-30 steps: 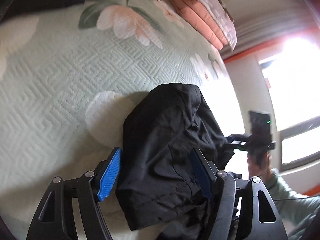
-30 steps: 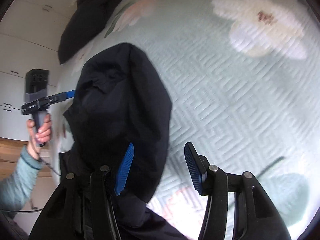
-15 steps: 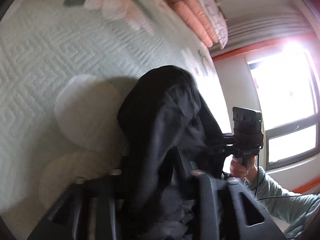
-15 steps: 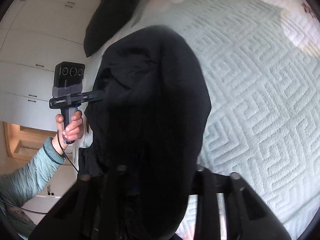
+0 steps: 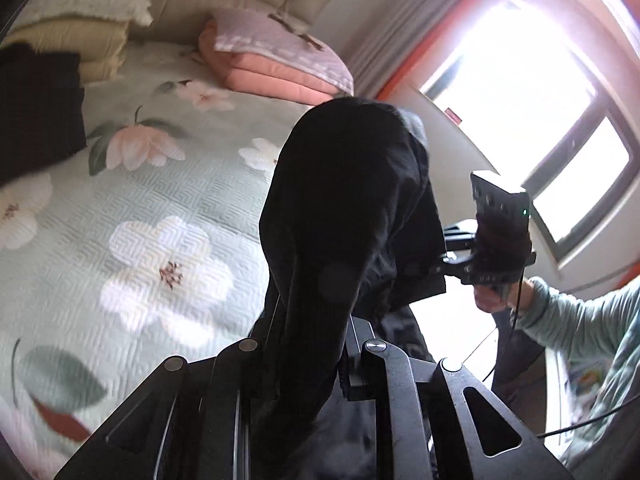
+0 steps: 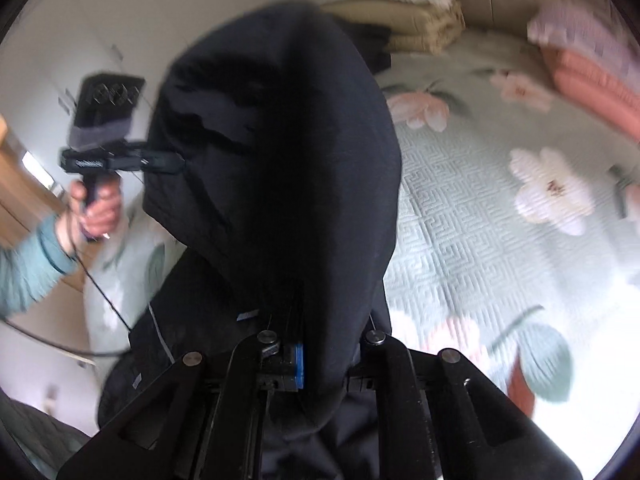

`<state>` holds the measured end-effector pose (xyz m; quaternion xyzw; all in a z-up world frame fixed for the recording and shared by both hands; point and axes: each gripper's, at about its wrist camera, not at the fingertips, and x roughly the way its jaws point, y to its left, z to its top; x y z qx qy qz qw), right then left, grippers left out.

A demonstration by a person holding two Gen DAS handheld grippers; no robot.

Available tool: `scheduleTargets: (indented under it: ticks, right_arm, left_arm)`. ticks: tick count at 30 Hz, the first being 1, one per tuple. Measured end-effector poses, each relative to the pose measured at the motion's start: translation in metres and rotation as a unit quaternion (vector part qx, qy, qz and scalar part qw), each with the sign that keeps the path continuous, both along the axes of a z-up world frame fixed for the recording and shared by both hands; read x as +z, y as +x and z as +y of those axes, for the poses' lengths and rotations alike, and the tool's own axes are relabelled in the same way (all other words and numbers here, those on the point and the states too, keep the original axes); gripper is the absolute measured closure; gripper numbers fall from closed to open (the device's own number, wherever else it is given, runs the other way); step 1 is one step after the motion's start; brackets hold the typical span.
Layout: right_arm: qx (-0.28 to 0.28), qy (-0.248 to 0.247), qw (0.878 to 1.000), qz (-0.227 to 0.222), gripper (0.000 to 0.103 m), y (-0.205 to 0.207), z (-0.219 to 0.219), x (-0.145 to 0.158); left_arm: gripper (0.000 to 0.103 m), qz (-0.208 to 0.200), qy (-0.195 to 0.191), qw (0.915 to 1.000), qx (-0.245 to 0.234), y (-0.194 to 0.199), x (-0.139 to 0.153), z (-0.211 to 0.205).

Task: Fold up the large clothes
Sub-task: 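Fold the hood down onto the jacket body toward the hem with both tools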

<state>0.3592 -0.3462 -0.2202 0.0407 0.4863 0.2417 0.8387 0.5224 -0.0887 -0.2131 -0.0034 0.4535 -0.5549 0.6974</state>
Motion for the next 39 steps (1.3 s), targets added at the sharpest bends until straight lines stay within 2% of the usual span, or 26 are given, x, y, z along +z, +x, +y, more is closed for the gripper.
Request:
scheduleTargets:
  ticks: [4, 6, 9, 14, 16, 18, 20, 22, 24, 26, 27, 28, 31, 32, 33, 35, 37, 39]
  right_arm:
    - [-0.005, -0.049, 0.999, -0.020, 0.087, -0.064, 0.022, 0.015]
    - [-0.005, -0.058, 0.998, -0.018, 0.087, -0.092, 0.023, 0.014]
    - [-0.009, -0.071, 0.997, -0.004, 0.087, -0.130, 0.030, 0.003]
    - [-0.017, -0.094, 0.993, 0.076, 0.086, -0.173, 0.038, -0.047]
    - [-0.023, -0.112, 0.987, 0.111, 0.086, -0.186, 0.036, -0.071]
    - [-0.032, -0.125, 0.981, 0.144, 0.086, -0.199, 0.030, -0.086]
    - [-0.043, -0.142, 0.976, 0.162, 0.086, -0.209, 0.025, -0.086]
    - [-0.060, -0.139, 0.975, 0.161, 0.085, -0.215, 0.019, -0.069]
    - [-0.073, -0.129, 0.978, 0.144, 0.083, -0.214, 0.015, -0.042]
    - [-0.085, -0.109, 0.984, 0.111, 0.076, -0.201, 0.011, -0.007]
    - [-0.086, -0.094, 0.987, 0.093, 0.067, -0.193, 0.015, 0.008]
    - [-0.083, -0.075, 0.991, 0.075, 0.059, -0.183, 0.020, 0.023]
    - [-0.062, -0.023, 0.997, 0.044, 0.058, -0.155, 0.043, 0.050]
    - [-0.054, -0.005, 0.998, 0.043, 0.057, -0.143, 0.050, 0.052]
    - [-0.052, 0.000, 0.998, 0.043, 0.052, -0.133, 0.058, 0.052]
    - [-0.047, -0.004, 0.998, 0.047, 0.051, -0.117, 0.079, 0.043]
    - [-0.045, -0.017, 0.997, 0.061, 0.049, -0.109, 0.102, 0.026]
    - [-0.041, -0.038, 0.995, 0.083, 0.048, -0.111, 0.116, 0.004]
  left_arm:
    - [0.084, -0.048, 0.038, 0.9979, -0.020, -0.070, 0.016, 0.027]
    - [0.084, -0.063, 0.059, 0.9957, -0.033, -0.103, 0.013, 0.042]
    - [0.084, -0.075, 0.102, 0.9903, -0.058, -0.149, -0.006, 0.055]
    - [0.081, -0.067, 0.205, 0.9717, -0.096, -0.212, -0.075, 0.075]
    - [0.081, -0.039, 0.228, 0.9681, -0.097, -0.225, -0.110, 0.084]
    - [0.081, -0.002, 0.265, 0.9606, -0.082, -0.229, -0.145, 0.095]
    - [0.081, 0.015, 0.287, 0.9551, -0.071, -0.238, -0.155, 0.112]
    - [0.081, 0.017, 0.285, 0.9570, -0.053, -0.240, -0.143, 0.125]
    - [0.081, 0.007, 0.258, 0.9658, -0.024, -0.232, -0.110, 0.137]
    - [0.079, -0.012, 0.232, 0.9726, 0.003, -0.219, -0.076, 0.139]
    - [0.078, -0.026, 0.215, 0.9761, 0.013, -0.211, -0.056, 0.138]
    - [0.073, -0.039, 0.193, 0.9803, 0.020, -0.205, -0.037, 0.134]
    - [0.054, -0.072, 0.138, 0.9877, 0.016, -0.186, 0.005, 0.109]
    - [0.051, -0.080, 0.126, 0.9887, 0.013, -0.183, 0.012, 0.101]
    - [0.051, -0.086, 0.111, 0.9901, 0.009, -0.179, 0.018, 0.091]
    - [0.050, -0.082, 0.094, 0.9921, -0.007, -0.171, 0.017, 0.070]
    - [0.050, -0.074, 0.110, 0.9909, -0.024, -0.166, -0.005, 0.048]
    - [0.050, -0.047, 0.136, 0.9888, -0.039, -0.165, -0.038, 0.038]
